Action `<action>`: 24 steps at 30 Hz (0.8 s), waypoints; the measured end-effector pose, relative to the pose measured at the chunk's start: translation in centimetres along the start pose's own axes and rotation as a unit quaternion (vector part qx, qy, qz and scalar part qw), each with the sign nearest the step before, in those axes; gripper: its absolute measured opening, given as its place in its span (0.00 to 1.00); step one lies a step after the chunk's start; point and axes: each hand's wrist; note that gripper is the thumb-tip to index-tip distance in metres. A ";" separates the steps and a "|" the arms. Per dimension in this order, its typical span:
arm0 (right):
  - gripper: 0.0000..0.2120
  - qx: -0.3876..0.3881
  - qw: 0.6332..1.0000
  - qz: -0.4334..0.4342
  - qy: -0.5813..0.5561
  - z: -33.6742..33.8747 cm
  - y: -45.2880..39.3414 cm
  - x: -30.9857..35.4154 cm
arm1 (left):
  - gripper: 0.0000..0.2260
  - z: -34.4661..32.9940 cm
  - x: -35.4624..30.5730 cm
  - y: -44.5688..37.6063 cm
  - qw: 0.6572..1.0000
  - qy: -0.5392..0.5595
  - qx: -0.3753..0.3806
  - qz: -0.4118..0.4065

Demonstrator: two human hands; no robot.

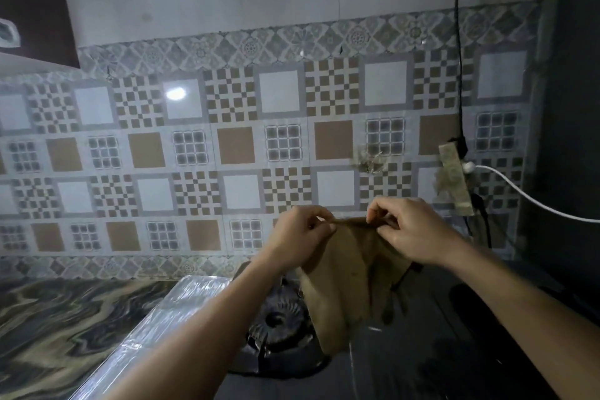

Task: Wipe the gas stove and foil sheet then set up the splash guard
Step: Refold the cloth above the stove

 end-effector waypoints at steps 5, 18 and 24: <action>0.11 0.021 0.999 0.009 0.031 -1.5 -4.8 -5.8 | 0.04 -3.5 2.9 -6.2 0.999 -0.012 -0.050 -0.011; 0.16 -0.008 0.987 -0.073 0.146 -3.9 -20.6 -23.1 | 0.11 -12.1 8.2 -26.5 0.968 -0.226 -0.015 -0.105; 0.14 -0.085 0.981 -0.088 0.153 -5.8 -24.2 -24.8 | 0.12 -12.8 9.5 -31.0 0.965 -0.245 -0.031 -0.088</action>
Point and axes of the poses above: each hand's wrist, its own y-axis away from the middle knuckle, its own z-axis out of the back of the hand, x = y × z, and after that the axes turned 3 degrees about y, right-handed
